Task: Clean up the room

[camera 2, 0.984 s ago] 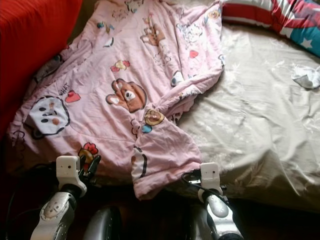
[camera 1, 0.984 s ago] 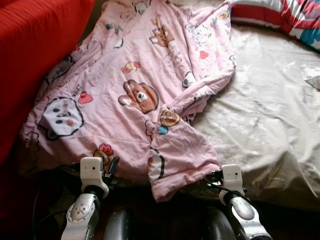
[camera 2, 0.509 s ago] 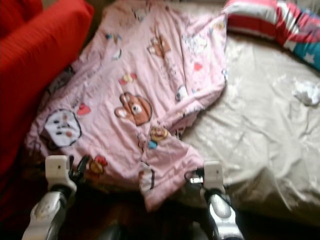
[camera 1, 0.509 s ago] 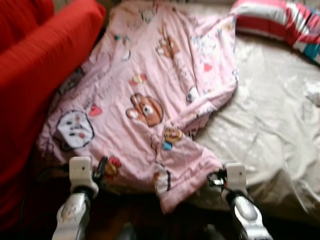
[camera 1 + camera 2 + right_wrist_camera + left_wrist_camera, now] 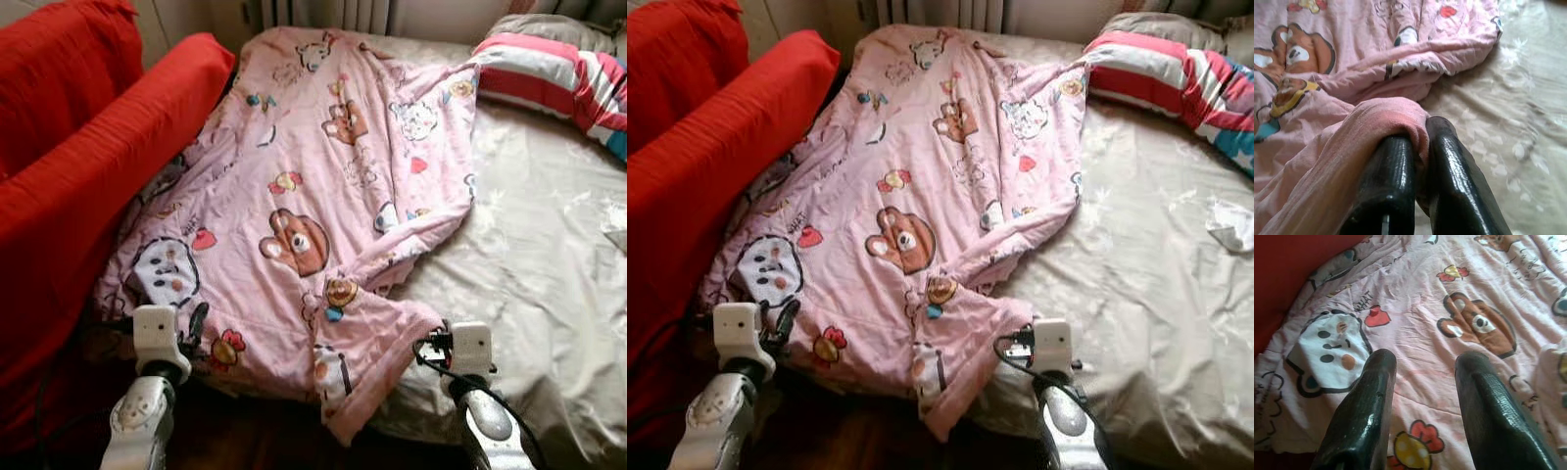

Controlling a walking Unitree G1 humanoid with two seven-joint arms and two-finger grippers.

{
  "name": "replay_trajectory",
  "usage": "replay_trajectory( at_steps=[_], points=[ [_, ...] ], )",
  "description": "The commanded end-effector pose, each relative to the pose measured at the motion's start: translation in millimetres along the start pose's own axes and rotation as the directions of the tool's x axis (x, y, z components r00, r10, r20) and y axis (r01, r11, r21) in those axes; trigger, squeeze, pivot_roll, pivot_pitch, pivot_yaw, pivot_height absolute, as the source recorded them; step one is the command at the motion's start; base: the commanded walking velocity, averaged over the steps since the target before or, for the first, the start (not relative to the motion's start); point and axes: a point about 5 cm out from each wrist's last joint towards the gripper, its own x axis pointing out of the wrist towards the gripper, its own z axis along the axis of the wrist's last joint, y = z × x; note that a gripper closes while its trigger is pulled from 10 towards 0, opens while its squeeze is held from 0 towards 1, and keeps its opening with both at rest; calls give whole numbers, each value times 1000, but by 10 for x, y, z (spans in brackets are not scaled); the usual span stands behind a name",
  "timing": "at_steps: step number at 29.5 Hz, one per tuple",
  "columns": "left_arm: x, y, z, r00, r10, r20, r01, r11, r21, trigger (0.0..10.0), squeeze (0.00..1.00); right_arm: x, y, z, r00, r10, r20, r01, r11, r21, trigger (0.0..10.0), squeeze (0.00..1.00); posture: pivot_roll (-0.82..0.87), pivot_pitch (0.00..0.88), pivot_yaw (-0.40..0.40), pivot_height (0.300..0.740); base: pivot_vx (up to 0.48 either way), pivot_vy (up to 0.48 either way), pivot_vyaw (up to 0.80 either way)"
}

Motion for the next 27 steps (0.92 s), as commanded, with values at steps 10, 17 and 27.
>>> replay_trajectory(
  at_steps=[10, 17, 27],
  points=[
    [-69, -55, -102, 999, -34, -26, 33, 999, -22, 10000, 0, -60, -22, -45, 999, -31, 9, 30, 999, 45, 10000, 0, 100, 220, -5, 740, 0, 0, 0],
    [-78, -94, -113, 999, -46, -27, 45, 998, -38, 10000, 0, -57, -23, -20, 999, -37, 28, 36, 998, 56, 10000, 0, 99, 234, -7, 740, 0, 0, 0],
    [-70, -112, -103, 998, -52, -20, 51, 998, -45, 10000, 0, -43, -24, 52, 996, -39, 76, 33, 997, 69, 10000, 0, 99, 240, -9, 740, 0, 0, 0]
  ],
)
